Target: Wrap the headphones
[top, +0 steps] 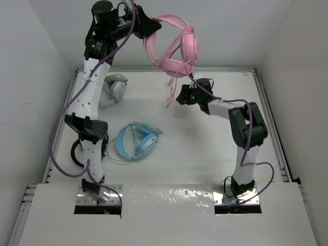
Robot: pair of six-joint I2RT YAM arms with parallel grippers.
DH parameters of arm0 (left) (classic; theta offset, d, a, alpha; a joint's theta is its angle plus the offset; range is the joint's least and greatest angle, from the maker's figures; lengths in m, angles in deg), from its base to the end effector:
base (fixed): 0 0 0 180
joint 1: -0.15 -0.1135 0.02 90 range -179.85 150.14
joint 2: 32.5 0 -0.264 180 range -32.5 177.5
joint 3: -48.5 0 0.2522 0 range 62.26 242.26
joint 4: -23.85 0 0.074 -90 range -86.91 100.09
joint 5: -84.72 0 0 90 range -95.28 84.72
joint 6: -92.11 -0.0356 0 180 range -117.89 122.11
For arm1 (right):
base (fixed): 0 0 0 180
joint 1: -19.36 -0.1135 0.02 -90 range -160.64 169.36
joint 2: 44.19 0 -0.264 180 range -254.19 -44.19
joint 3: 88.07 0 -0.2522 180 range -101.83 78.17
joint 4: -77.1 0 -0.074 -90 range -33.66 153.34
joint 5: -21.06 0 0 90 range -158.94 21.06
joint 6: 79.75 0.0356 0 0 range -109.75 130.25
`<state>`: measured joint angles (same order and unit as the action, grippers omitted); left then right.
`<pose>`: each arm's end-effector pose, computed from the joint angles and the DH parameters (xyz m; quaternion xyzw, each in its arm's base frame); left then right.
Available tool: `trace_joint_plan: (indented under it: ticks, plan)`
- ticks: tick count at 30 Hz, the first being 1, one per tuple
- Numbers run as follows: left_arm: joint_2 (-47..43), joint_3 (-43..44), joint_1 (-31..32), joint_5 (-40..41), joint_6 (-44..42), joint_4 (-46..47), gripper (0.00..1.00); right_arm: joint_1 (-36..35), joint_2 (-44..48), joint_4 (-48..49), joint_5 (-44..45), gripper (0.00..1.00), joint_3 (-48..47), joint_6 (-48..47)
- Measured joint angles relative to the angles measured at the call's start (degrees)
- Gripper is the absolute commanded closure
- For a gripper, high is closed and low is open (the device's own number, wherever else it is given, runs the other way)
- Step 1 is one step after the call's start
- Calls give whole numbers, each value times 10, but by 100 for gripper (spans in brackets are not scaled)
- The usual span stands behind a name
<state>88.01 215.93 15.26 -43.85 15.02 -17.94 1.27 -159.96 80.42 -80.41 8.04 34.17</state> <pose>0.4071 -0.1329 0.5343 0.2559 0.6321 -0.3849 0.6220 0.4204 0.1448 0.1660 -0.0075 0.8569 0.2624 0.4437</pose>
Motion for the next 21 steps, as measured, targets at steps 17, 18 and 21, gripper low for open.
trace_joint_plan:
  ticks: [17,18,21]
  plan:
    - [0,0,-16,31,-10,-12,100,7,217,153,-141,25,164,-49]
    - [0,0,-16,32,-10,-11,100,7,205,165,-144,25,155,-47]
    - [0,0,-16,33,-10,-11,100,7,161,184,-147,27,114,-41]
